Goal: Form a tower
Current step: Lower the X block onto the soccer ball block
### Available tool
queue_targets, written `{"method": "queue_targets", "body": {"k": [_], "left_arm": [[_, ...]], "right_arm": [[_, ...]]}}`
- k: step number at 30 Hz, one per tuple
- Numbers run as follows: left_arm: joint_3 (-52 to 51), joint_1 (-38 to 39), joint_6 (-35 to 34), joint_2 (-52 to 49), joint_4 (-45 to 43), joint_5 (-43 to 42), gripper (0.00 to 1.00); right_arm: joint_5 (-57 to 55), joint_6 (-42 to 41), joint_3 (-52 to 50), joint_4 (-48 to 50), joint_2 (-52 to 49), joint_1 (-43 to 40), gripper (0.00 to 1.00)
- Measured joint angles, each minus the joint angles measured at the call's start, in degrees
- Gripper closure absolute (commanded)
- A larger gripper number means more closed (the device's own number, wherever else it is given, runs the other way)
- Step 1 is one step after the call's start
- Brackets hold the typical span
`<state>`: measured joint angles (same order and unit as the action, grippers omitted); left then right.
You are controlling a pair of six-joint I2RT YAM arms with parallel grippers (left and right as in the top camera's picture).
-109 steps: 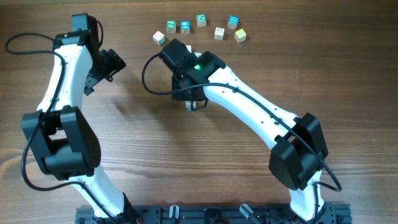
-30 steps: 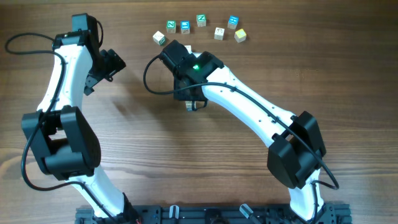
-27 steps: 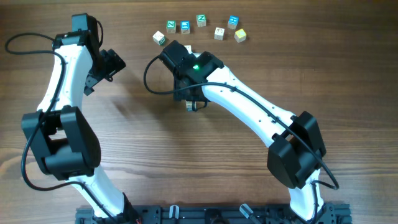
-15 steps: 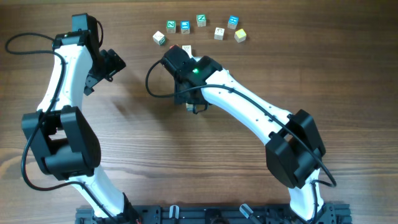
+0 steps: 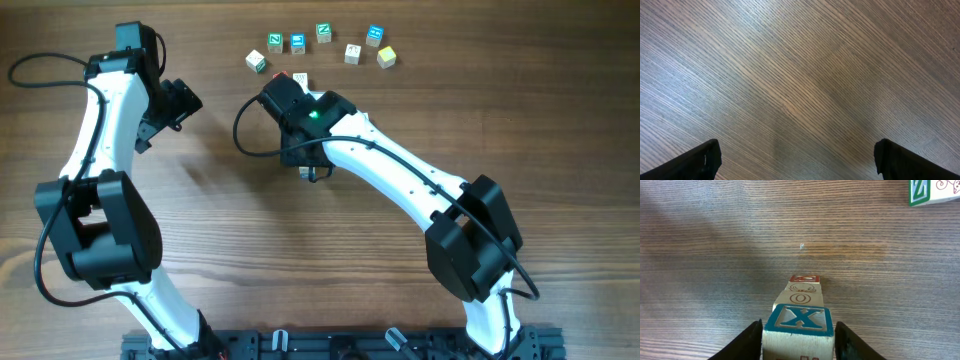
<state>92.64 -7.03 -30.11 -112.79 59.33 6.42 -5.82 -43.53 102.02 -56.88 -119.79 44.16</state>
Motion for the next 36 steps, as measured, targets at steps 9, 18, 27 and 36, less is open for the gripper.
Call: {"method": "queue_targets", "body": {"k": [9,18,27,36], "left_arm": [[0.0,0.0,0.0,0.0,0.0,0.0,0.00],[0.0,0.0,0.0,0.0,0.0,0.0,0.00],[0.0,0.0,0.0,0.0,0.0,0.0,0.00],[0.0,0.0,0.0,0.0,0.0,0.0,0.00]], "right_arm": [[0.0,0.0,0.0,0.4,0.0,0.0,0.62],[0.0,0.0,0.0,0.4,0.0,0.0,0.64],[0.0,0.0,0.0,0.4,0.0,0.0,0.62],[0.0,0.0,0.0,1.5,0.0,0.0,0.63]]}}
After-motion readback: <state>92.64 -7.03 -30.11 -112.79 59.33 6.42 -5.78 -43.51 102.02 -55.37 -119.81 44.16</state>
